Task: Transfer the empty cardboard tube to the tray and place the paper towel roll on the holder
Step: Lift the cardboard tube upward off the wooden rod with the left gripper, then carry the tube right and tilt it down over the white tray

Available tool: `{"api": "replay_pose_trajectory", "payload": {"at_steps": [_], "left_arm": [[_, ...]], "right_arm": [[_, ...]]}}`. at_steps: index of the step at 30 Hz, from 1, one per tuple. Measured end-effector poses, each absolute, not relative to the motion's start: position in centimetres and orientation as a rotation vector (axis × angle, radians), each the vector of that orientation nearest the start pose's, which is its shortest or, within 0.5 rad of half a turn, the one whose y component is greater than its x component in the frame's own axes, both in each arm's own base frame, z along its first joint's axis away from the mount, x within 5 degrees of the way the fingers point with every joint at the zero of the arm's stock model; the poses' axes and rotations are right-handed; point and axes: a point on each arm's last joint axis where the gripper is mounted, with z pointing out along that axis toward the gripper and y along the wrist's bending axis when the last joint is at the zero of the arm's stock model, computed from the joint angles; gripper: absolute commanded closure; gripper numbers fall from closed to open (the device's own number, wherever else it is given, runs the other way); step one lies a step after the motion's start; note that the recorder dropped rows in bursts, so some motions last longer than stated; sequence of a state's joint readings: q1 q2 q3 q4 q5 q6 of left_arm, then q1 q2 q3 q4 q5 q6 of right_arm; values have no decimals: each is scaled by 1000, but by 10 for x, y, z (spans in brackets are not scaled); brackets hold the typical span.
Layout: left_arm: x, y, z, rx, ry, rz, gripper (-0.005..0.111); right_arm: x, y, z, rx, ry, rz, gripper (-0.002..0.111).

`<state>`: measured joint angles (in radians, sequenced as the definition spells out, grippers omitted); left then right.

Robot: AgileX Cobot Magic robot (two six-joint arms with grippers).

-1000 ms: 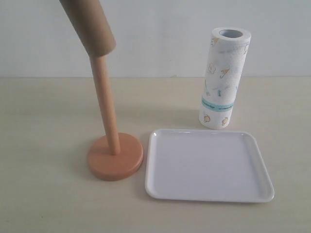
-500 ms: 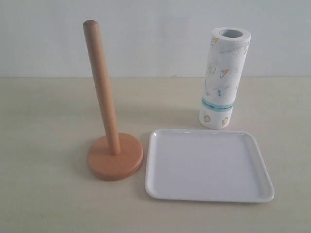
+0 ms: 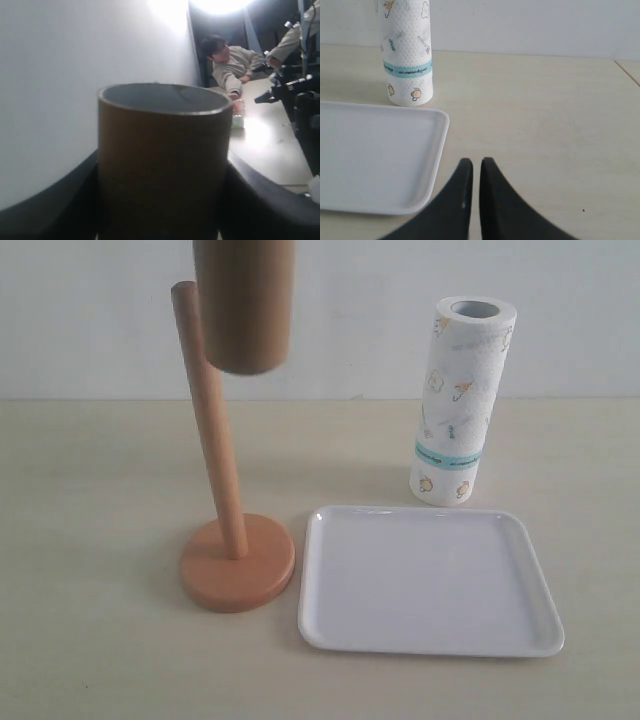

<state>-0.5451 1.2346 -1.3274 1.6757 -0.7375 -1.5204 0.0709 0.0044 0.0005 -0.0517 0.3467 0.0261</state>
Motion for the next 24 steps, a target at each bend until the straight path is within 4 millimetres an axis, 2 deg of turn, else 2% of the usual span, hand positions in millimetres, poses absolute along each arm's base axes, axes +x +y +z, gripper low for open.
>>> {"api": "replay_pose_trajectory", "payload": {"at_steps": [3,14,20,24], "left_arm": [[180,-202,457,1129,1167,-843,103],[197,-257,373,1259,1397,-910,103],[203,-276,347,1296,1464,-911,103],[208,-285,334,1283,1511,-853,103]], "right_arm": [[54,2,182,-73,1833,18,103],[54,2,182,-73,1833,18,103],[54,2,182,-73,1833,18,103],[54,2,182,-73,1833,18,103]]}}
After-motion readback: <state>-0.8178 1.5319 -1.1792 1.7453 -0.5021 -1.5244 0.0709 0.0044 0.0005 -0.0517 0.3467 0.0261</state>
